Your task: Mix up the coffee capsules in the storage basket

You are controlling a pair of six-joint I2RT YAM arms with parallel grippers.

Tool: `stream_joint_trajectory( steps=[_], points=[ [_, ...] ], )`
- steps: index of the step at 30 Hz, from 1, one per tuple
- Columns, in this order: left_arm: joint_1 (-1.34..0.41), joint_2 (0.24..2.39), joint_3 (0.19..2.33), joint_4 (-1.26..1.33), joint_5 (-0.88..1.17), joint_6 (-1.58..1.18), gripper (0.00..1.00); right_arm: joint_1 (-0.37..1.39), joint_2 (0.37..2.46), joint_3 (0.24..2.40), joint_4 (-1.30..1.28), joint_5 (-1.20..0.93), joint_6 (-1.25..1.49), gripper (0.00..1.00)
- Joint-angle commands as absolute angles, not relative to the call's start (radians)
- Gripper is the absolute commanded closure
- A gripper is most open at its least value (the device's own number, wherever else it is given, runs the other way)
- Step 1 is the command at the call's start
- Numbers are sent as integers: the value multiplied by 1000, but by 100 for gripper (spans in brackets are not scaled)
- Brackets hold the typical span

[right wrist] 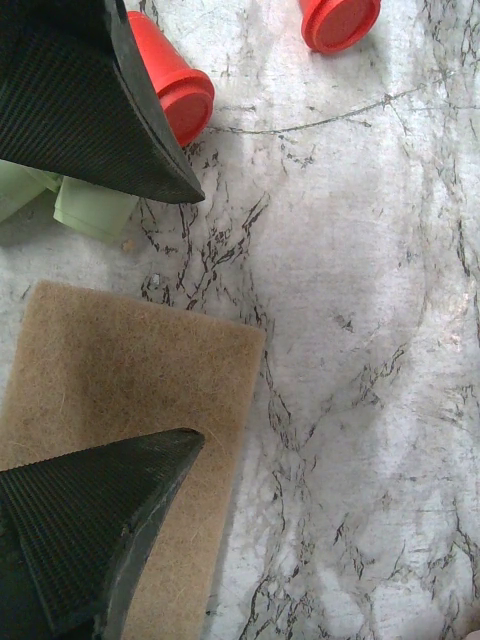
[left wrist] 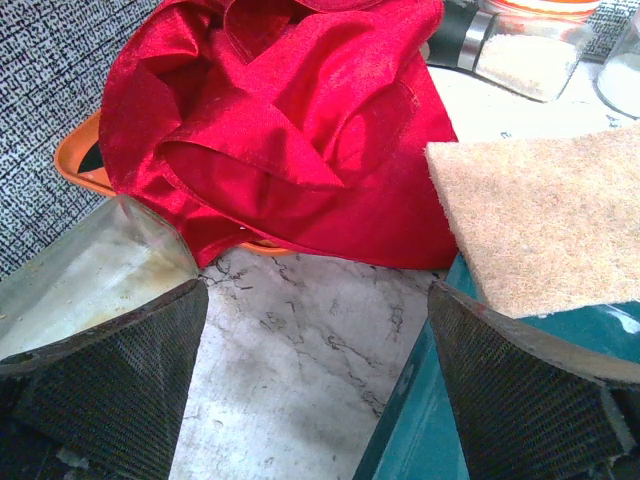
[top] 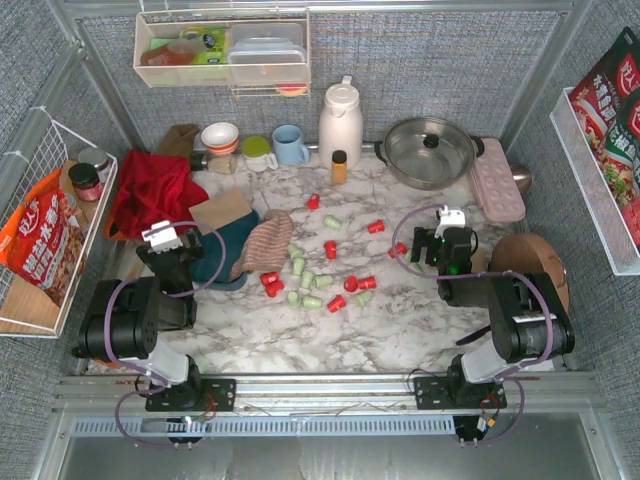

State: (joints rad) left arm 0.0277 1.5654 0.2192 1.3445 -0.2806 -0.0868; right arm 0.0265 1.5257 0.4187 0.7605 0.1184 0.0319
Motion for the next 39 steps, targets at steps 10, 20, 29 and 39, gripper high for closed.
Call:
stream_joint_trajectory(
  steps=[10, 20, 29, 39],
  points=[
    [30, 1569, 223, 1367, -273, -90, 1, 28, 1523, 419, 783, 114, 29, 1],
    [48, 1566, 227, 1351, -247, -101, 1, 10, 1523, 422, 779, 90, 44, 1],
    [44, 1553, 210, 1372, -224, -86, 1, 25, 1510, 433, 757, 136, 35, 1],
    [43, 1276, 555, 535, -400, -190, 1, 53, 1287, 558, 350, 334, 139, 1]
  ],
)
